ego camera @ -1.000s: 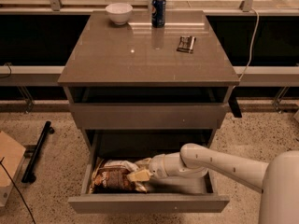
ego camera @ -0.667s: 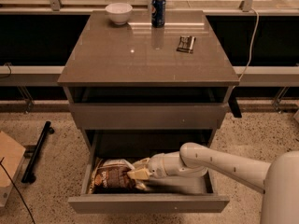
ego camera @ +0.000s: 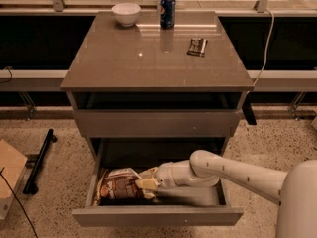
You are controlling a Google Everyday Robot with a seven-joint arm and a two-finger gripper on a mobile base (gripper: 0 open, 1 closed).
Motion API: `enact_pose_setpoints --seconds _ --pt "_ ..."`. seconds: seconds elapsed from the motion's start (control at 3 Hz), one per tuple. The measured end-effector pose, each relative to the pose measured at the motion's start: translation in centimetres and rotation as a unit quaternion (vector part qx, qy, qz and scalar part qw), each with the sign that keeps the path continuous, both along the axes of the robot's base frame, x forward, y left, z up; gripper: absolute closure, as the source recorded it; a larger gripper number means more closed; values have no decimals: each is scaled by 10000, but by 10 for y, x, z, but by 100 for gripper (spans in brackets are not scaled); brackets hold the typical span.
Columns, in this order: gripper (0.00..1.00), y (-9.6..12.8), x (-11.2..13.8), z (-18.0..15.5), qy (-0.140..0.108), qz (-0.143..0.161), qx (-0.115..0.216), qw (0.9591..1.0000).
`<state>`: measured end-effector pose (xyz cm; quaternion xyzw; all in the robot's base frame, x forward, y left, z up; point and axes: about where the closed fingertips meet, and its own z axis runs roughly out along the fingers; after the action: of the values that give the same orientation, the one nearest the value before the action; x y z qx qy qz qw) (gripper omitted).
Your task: Pick brown chip bag from middle drawer and place on counter
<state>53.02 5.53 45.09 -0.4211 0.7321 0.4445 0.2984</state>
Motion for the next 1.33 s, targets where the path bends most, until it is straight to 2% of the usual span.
enact_pose_setpoints --seconds 0.33,0.67,1.33 --pt "100 -4 0 22 -59 135 237 9996" --pt "100 -11 0 50 -248 227 355 9988" --pt "100 -23 0 79 -541 271 440 9972"
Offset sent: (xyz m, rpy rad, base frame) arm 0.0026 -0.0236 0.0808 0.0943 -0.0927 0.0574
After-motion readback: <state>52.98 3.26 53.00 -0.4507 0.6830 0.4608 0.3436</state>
